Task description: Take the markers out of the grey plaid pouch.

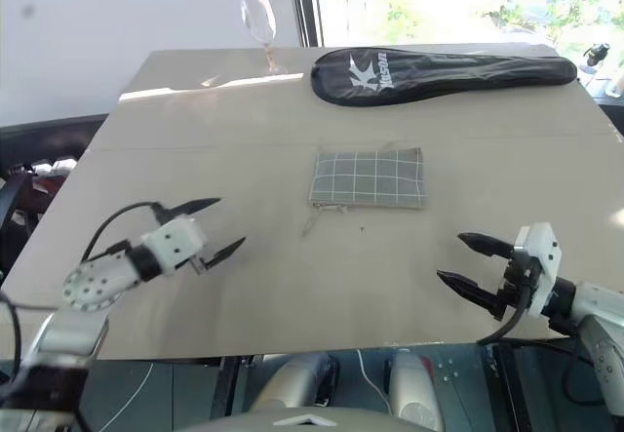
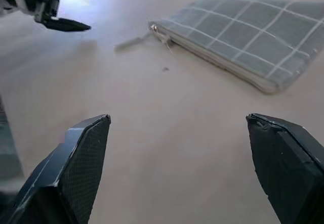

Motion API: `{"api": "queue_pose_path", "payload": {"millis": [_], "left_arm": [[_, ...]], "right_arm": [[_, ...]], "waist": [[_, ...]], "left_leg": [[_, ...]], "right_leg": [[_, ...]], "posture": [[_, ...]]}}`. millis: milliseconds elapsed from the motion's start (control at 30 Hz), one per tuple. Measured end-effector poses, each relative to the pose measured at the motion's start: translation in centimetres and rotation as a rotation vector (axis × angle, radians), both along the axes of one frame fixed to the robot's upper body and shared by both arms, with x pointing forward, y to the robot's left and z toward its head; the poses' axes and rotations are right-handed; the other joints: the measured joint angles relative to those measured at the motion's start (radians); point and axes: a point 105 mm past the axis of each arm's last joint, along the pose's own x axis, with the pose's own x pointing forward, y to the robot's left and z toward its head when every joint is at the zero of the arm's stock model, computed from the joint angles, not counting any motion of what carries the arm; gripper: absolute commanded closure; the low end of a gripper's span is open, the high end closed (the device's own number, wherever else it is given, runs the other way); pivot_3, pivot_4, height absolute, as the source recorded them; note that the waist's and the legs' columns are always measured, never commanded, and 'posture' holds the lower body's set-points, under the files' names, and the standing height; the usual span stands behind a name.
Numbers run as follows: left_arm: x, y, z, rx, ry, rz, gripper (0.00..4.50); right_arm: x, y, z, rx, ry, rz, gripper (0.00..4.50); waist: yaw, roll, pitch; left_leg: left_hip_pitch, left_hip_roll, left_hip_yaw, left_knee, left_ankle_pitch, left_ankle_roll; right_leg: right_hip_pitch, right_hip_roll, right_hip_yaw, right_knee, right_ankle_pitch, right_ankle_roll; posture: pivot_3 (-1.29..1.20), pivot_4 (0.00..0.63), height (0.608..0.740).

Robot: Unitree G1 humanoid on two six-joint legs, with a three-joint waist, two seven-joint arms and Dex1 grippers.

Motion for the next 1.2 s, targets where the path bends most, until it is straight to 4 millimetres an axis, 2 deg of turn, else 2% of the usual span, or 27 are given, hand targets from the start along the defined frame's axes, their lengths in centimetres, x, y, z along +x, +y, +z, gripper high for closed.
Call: {"api": "queue_pose_path", "payload": {"millis": [133,233,433,567,700,800,933,1067,1200], "left_arm": [[2.0,-1.3,0.1,0.143,-0.106,-0.129,0.05],[4.3,-2.7,0.5,0.231,-0.189,-0.207,0.05],[8.5,-7.7,0.8,0.305,-0.307,-0.296,0.05],[9.7,-10.3,0.9,0.341,-0.386,-0.331,0.05],[10.0,-13.7,0.8,0.400,-0.472,-0.414,0.05],[9.8,-15.3,0.6,0.426,-0.506,-0.467,0.83],[9.1,-16.6,-0.6,0.448,-0.505,-0.537,2.62],[8.8,-17.6,0.4,0.434,-0.545,-0.588,4.46],[8.7,-17.9,0.6,0.414,-0.548,-0.598,4.46]], "right_arm": [[0.2,0.5,0.4,0.004,-0.010,0.002,0.16],[0.5,0.9,0.7,0.008,-0.024,0.009,0.16],[0.9,1.4,1.3,0.017,-0.057,-0.001,0.16],[0.7,1.4,1.4,0.019,-0.067,-0.015,0.16],[0.6,1.3,1.2,0.027,-0.072,-0.035,0.16],[0.6,1.2,1.1,0.024,-0.072,-0.049,0.16],[0.4,1.1,0.9,0.019,-0.072,-0.059,0.16],[0.4,1.1,1.1,0.016,-0.085,-0.065,0.16],[0.7,1.2,1.1,0.003,-0.096,-0.072,0.16]], "waist": [[-0.001,0.000,0.000],[0.001,0.000,0.000],[0.025,-0.002,-0.001],[0.029,-0.003,-0.002],[0.037,-0.003,-0.002],[0.036,-0.004,-0.002],[0.035,-0.006,-0.001],[0.036,-0.006,-0.001],[0.036,-0.006,-0.001]], "left_leg": [[0.000,0.000,0.000,-0.001,0.000,0.000],[0.000,-0.001,-0.001,0.000,0.000,0.000],[0.002,-0.004,-0.005,0.004,0.000,0.001],[0.002,-0.004,-0.006,0.006,0.000,0.002],[0.002,-0.005,-0.007,0.009,0.000,0.001],[0.002,-0.005,-0.007,0.010,0.000,0.001],[0.001,-0.006,-0.007,0.011,0.000,0.001],[0.001,-0.006,-0.007,0.011,0.000,0.001],[0.001,-0.006,-0.007,0.014,-0.001,0.003]], "right_leg": [[0.000,0.000,-0.002,-0.001,0.000,0.000],[0.000,0.000,-0.005,0.000,0.001,0.001],[0.006,0.002,-0.010,0.003,0.001,0.002],[0.006,0.002,-0.011,0.004,0.001,0.003],[0.009,0.001,-0.012,0.004,0.000,0.004],[0.009,0.001,-0.012,0.005,-0.001,0.005],[0.009,0.001,-0.013,0.004,-0.001,0.006],[0.010,0.001,-0.013,0.005,-0.001,0.006],[0.010,0.001,-0.013,0.006,-0.001,0.006]], "posture": [[0.00,0.150,0.740],[0.00,0.150,0.740],[0.00,0.150,0.740],[0.00,0.150,0.740],[0.00,0.150,0.740],[0.00,0.150,0.740],[0.00,0.150,0.740],[0.00,0.150,0.740],[0.00,0.150,0.740]]}}
